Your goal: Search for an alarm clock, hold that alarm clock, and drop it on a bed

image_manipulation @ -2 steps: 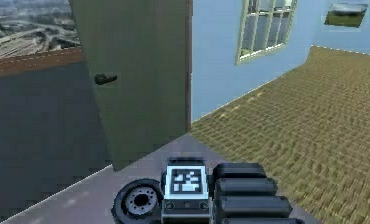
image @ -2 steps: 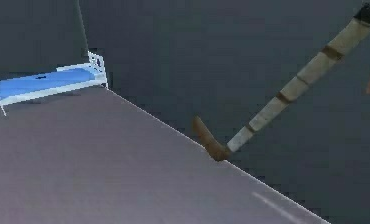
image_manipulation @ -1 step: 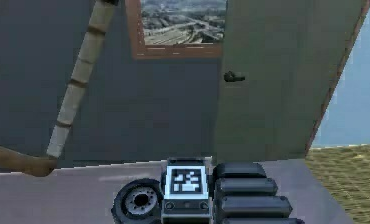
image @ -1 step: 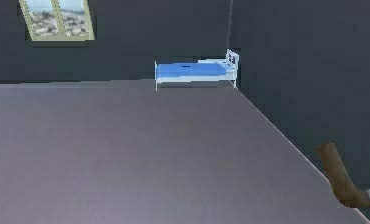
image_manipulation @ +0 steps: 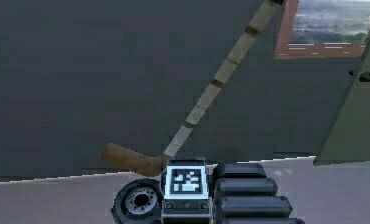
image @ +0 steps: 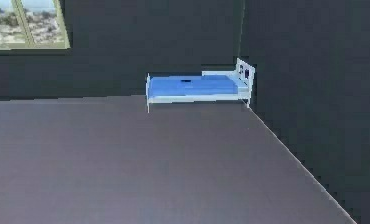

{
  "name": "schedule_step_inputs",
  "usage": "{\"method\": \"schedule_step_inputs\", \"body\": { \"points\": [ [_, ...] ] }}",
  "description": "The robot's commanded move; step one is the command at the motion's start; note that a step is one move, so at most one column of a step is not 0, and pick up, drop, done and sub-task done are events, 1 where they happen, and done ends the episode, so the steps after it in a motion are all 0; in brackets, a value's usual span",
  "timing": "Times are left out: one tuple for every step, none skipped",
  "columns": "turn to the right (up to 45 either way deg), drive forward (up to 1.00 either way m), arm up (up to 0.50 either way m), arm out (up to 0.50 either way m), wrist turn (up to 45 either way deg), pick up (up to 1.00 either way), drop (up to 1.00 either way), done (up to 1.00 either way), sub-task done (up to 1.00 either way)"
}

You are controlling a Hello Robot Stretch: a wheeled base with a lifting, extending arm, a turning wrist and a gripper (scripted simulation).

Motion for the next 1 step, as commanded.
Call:
{"method": "schedule_step_inputs", "body": {
  "points": [
    [0.0, 1.00, 0.00, 0.00, 0.0, 0.00, 0.00, 0.00, 0.00]
  ]
}}
